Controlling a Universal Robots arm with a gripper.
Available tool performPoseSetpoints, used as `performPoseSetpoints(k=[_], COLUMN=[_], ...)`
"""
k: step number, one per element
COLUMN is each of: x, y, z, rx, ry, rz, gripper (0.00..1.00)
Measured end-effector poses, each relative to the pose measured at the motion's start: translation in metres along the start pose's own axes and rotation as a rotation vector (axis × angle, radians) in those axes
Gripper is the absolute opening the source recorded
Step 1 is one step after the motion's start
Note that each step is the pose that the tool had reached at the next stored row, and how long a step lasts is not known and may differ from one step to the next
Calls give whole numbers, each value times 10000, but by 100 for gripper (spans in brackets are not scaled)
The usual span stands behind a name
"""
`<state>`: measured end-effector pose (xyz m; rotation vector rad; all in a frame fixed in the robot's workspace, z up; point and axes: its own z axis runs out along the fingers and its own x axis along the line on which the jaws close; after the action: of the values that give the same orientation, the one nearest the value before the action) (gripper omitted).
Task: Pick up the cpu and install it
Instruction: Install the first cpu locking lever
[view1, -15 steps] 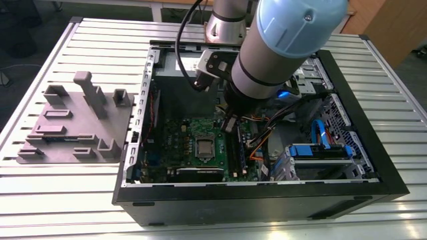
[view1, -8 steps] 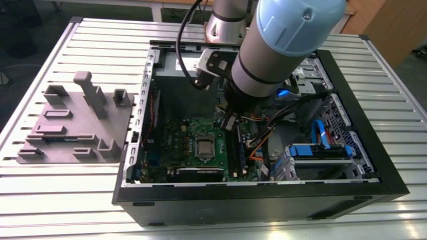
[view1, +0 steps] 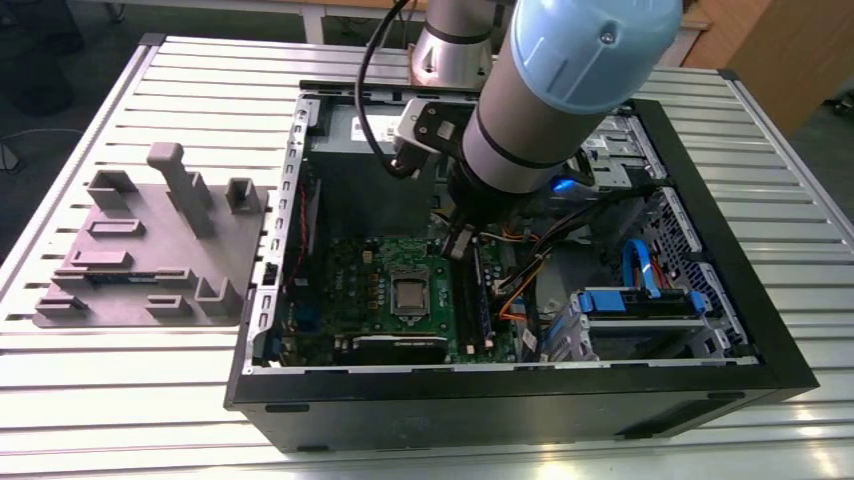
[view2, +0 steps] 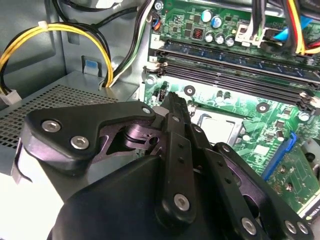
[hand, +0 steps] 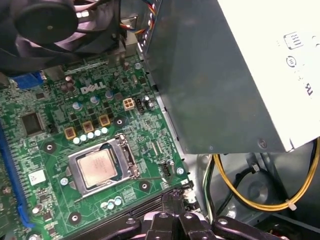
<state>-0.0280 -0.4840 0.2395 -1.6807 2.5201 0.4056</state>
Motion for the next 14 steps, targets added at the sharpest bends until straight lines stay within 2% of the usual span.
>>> performPoseSetpoints(k=[5,9,14], x=[-52,-61,-77], y=[18,20,33], z=[45,84,109], rx=[-9,-29,-35], ry=[-19,-69,-83], rz=[-3,-8,-10], gripper=[10,10,10])
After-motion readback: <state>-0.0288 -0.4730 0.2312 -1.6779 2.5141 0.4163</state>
